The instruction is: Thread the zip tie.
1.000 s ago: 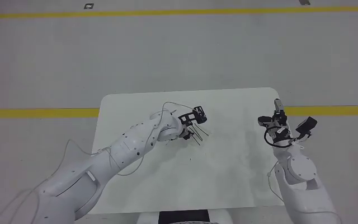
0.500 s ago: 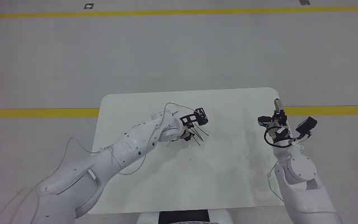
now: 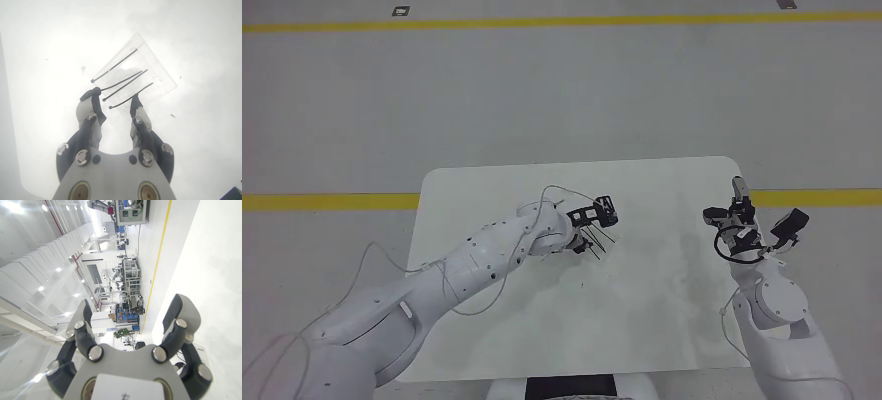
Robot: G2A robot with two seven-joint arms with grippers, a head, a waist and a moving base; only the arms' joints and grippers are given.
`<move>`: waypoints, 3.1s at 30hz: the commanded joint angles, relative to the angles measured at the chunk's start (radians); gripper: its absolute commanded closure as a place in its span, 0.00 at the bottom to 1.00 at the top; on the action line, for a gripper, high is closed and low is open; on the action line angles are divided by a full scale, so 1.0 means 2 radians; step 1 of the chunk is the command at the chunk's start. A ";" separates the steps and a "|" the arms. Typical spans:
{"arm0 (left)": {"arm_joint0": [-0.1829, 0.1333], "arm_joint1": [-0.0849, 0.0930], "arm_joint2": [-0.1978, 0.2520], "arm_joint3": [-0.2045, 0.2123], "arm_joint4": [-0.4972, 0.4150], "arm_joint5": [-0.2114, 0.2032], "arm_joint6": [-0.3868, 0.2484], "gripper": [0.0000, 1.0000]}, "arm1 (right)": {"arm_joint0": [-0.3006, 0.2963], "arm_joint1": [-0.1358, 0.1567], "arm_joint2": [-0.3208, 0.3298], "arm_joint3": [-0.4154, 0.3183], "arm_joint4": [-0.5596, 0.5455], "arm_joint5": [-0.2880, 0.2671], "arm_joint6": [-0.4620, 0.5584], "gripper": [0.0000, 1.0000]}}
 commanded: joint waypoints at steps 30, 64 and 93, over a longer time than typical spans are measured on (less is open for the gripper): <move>-0.025 0.002 0.061 -0.027 0.077 0.000 0.012 0.64 | 0.000 0.000 0.000 0.000 0.000 0.000 0.000 0.00; -0.015 -0.017 0.072 -0.018 0.155 0.000 0.000 0.76 | 0.000 0.000 0.000 0.000 0.000 0.000 0.000 0.00; 0.006 -0.013 0.047 -0.045 0.191 0.000 -0.007 1.00 | 0.000 0.000 0.000 0.000 0.000 0.000 0.000 0.00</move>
